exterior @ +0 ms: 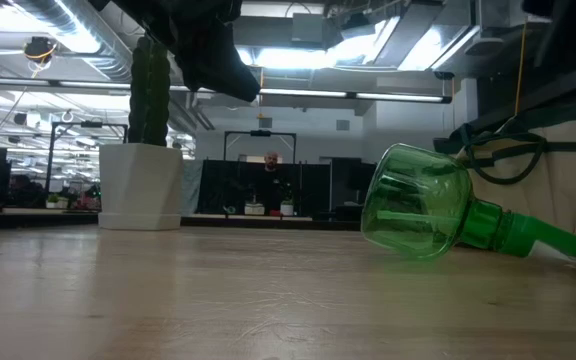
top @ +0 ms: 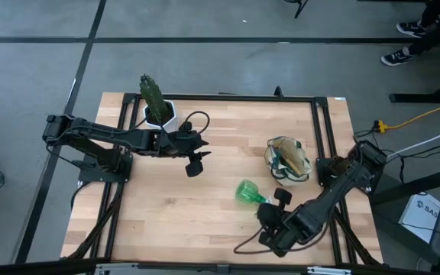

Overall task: Pick & Place Garden tools in Gardening bag
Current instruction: Put the green spray bottle into the gardening bag

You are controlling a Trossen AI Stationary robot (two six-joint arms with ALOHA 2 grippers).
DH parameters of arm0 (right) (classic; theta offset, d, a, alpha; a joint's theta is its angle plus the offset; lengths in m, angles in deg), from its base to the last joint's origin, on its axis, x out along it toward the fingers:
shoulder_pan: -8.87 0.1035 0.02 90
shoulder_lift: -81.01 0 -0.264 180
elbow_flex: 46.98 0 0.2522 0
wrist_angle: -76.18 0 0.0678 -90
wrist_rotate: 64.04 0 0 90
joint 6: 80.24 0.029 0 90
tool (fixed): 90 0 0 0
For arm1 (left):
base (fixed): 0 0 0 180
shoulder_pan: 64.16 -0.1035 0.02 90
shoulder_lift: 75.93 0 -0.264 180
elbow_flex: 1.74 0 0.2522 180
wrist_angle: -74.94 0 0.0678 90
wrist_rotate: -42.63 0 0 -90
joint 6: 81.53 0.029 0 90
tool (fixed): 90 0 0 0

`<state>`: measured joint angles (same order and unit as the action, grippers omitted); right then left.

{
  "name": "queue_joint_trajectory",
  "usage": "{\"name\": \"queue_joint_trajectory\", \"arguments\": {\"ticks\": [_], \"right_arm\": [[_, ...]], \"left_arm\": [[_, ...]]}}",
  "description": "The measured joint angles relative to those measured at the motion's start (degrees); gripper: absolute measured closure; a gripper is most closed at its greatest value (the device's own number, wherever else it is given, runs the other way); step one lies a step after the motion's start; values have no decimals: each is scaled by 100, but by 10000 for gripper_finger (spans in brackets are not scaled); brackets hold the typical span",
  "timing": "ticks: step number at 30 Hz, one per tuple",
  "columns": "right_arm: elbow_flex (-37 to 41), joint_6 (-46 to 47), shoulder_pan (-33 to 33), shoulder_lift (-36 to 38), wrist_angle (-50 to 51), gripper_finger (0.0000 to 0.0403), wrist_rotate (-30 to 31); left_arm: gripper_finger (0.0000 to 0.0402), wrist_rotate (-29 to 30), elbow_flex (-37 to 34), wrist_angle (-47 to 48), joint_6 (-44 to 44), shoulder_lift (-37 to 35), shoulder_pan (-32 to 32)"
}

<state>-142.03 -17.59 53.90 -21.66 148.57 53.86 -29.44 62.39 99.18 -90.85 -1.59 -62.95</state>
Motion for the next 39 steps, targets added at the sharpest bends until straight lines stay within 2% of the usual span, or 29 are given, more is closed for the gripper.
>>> {"name": "queue_joint_trajectory", "arguments": {"ticks": [7,11,14,19,22,25,31,39], "right_arm": [[40,-29,-308,3,98,387,-133],[370,20,-424,4,98,357,-225],[715,384,-497,4,-7,305,-448],[1106,687,-556,4,-564,189,-530],[1235,341,-594,4,-879,130,-377],[1350,-170,-660,2,-1029,92,-236],[1771,-637,-884,-7,-1272,74,-107],[2267,-989,-1146,-7,-2443,79,-162]], "left_arm": [[245,0,0,0,0,0,-1],[245,0,0,0,0,0,0],[245,0,0,0,0,-1,0],[245,0,0,0,0,0,0],[245,0,0,0,0,0,-1],[245,0,0,0,0,-1,0],[245,-2,0,0,0,0,1],[245,0,0,0,0,0,1]]}}
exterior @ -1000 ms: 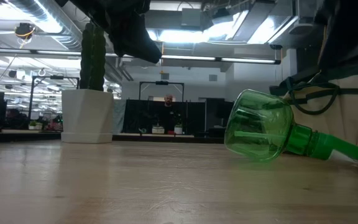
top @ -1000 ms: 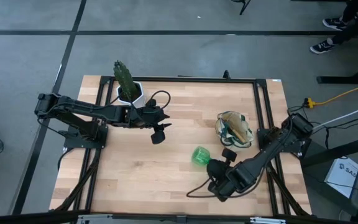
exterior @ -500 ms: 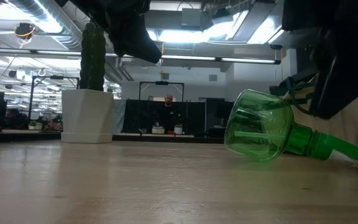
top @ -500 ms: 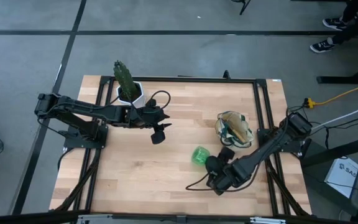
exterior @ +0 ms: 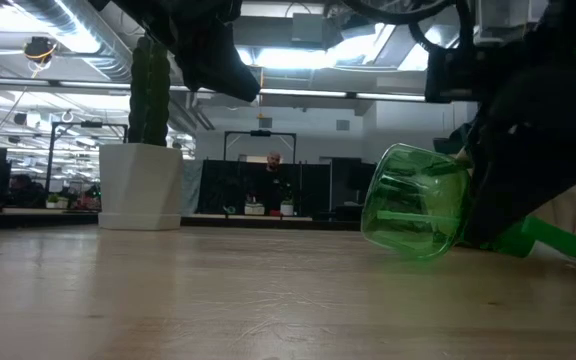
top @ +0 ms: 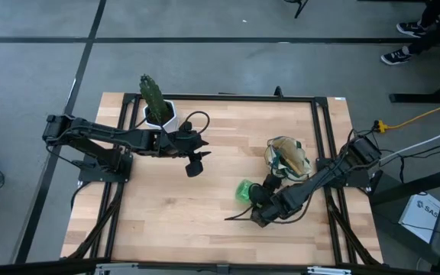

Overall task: Pick & Place Garden tools in Gardening bag
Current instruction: Put the green spray bottle into the gardening bag

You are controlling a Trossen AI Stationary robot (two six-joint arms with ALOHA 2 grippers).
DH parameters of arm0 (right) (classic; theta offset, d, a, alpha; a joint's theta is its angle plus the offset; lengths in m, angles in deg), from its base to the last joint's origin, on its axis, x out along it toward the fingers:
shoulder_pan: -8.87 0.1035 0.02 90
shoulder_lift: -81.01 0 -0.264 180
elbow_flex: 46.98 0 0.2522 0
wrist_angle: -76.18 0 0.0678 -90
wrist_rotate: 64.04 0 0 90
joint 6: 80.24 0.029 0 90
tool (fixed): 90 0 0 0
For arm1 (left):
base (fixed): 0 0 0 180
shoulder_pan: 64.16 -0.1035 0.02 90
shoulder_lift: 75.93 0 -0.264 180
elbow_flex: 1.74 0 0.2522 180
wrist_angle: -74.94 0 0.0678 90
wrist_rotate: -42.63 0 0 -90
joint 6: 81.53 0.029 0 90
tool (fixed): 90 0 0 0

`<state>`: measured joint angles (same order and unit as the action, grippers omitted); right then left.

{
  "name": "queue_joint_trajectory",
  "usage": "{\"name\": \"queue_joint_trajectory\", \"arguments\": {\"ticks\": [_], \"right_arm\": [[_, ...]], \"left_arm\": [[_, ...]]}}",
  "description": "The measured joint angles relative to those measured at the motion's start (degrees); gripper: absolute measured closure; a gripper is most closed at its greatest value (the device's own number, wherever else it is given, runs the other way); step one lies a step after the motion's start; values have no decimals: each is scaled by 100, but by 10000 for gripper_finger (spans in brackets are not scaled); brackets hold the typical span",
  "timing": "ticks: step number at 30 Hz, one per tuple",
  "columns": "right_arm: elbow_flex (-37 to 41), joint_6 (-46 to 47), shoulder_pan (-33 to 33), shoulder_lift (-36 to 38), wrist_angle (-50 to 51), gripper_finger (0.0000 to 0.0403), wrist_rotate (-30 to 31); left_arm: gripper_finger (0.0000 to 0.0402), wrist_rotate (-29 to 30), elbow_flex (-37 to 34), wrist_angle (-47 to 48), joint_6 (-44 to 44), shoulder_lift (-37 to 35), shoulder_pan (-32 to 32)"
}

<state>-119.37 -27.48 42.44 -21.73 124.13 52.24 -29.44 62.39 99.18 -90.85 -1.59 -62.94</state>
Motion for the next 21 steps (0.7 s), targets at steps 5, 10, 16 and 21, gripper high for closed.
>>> {"name": "queue_joint_trajectory", "arguments": {"ticks": [5,10,16,21], "right_arm": [[67,-118,-84,0,-117,79,-105],[68,-117,-95,0,-359,79,-283],[68,-117,-144,-2,-771,79,-251],[68,-98,-259,-2,-750,87,-389]], "left_arm": [[245,0,0,0,0,-1,0],[245,0,0,0,0,0,0],[245,0,0,0,0,-1,-1],[245,0,0,0,0,0,0]]}}
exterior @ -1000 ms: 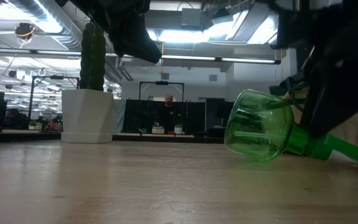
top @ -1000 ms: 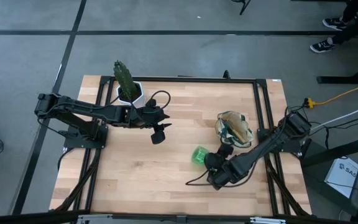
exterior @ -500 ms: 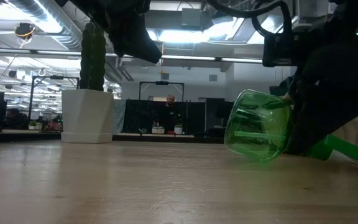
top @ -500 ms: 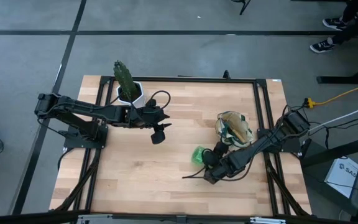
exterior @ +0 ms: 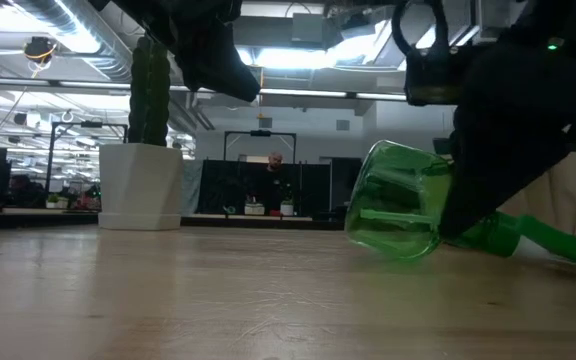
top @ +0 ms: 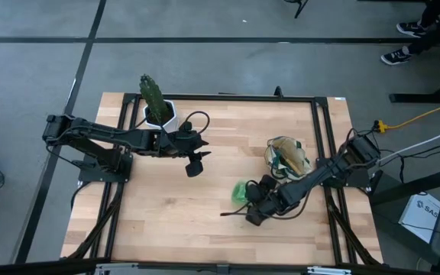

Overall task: Pick & Place Garden tools in Gardening bag
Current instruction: Put the green spray bottle into the gardening bag

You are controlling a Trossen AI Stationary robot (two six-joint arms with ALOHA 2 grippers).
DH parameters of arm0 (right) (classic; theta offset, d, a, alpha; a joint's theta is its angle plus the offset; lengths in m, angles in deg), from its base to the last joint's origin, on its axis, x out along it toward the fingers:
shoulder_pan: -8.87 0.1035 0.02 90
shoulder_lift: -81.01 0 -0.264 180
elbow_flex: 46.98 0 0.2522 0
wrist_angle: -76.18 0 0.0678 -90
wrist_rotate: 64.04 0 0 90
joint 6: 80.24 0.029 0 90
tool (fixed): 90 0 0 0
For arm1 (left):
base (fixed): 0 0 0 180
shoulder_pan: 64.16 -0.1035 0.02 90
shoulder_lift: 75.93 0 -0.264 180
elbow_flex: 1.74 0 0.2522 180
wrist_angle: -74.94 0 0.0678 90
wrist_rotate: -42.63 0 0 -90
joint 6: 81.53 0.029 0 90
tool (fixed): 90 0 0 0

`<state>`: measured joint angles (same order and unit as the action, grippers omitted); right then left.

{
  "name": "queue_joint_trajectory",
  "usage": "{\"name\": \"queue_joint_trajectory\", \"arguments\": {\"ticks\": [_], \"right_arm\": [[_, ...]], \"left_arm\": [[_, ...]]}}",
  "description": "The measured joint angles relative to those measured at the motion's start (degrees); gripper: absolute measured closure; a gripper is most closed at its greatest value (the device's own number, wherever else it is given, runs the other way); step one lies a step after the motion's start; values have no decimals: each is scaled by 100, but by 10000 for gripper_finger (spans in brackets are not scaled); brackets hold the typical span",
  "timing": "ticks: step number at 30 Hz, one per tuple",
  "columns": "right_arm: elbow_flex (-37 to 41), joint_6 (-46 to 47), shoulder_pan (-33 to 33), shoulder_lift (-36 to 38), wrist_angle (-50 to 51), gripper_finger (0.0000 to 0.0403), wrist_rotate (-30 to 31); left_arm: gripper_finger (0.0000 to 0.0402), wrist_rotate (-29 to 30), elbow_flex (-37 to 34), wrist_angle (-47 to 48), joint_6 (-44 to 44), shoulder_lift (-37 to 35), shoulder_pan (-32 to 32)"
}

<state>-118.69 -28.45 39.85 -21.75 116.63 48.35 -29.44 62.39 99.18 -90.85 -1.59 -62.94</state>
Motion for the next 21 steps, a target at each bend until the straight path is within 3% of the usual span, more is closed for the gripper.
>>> {"name": "queue_joint_trajectory", "arguments": {"ticks": [4,12,21], "right_arm": [[0,-16,-150,0,14,123,-163],[0,31,-385,-2,-2,253,-320],[-7,327,-714,2,-146,252,-734]], "left_arm": [[245,0,0,0,0,0,-1],[245,0,0,0,0,0,-2],[245,0,0,0,0,0,0]]}}
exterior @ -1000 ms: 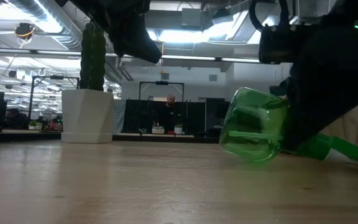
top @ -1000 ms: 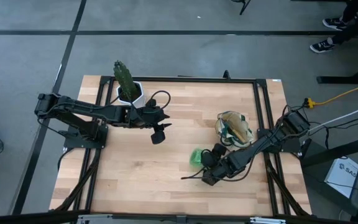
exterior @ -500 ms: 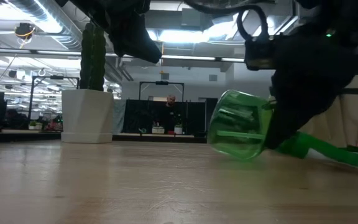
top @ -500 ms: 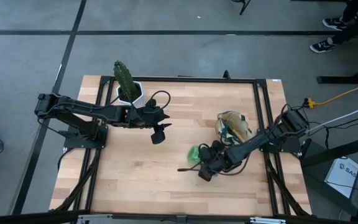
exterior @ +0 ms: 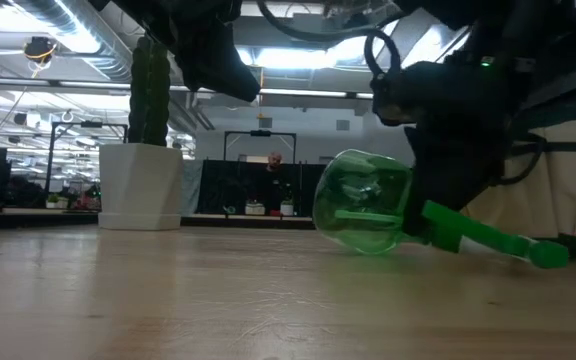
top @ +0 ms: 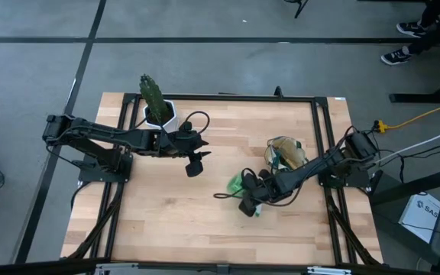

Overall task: Pick & Place Garden tools in Gardening bag
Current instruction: Put the green spray bottle into the gardening bag

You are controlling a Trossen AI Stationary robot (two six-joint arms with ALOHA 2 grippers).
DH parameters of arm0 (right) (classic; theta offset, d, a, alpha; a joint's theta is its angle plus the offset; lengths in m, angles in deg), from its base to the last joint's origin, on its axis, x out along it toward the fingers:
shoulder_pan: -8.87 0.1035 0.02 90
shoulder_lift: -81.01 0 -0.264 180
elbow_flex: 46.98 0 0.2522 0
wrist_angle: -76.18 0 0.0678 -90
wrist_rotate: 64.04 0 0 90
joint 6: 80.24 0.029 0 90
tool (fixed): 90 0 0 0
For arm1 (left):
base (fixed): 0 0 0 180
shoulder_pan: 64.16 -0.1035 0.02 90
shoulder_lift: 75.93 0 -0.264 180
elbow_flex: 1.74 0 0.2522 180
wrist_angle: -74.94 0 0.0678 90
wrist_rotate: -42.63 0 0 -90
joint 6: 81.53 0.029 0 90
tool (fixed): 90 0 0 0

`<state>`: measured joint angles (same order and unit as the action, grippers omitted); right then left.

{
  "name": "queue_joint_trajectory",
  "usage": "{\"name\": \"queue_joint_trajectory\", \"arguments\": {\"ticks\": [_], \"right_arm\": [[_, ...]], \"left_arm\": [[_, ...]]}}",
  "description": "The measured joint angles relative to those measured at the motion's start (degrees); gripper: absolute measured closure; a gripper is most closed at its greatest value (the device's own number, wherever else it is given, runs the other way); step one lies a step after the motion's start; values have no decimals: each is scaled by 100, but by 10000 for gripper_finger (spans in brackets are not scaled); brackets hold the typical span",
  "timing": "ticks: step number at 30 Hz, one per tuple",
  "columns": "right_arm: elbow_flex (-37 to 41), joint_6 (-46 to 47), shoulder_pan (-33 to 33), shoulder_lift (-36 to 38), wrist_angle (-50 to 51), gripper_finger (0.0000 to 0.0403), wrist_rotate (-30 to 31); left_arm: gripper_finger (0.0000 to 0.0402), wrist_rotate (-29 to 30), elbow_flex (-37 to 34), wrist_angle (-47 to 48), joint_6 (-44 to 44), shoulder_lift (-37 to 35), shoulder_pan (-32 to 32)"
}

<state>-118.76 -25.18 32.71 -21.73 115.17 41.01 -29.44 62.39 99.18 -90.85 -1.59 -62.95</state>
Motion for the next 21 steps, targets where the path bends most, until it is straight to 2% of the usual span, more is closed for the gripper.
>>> {"name": "queue_joint_trajectory", "arguments": {"ticks": [4,9,21], "right_arm": [[-21,-146,-56,44,-143,252,-125],[-70,-385,96,476,-123,252,319],[-70,-781,217,2321,283,252,1277]], "left_arm": [[245,0,0,0,0,0,0],[245,-2,0,0,0,0,0],[245,0,-2,-2,0,0,-1]]}}
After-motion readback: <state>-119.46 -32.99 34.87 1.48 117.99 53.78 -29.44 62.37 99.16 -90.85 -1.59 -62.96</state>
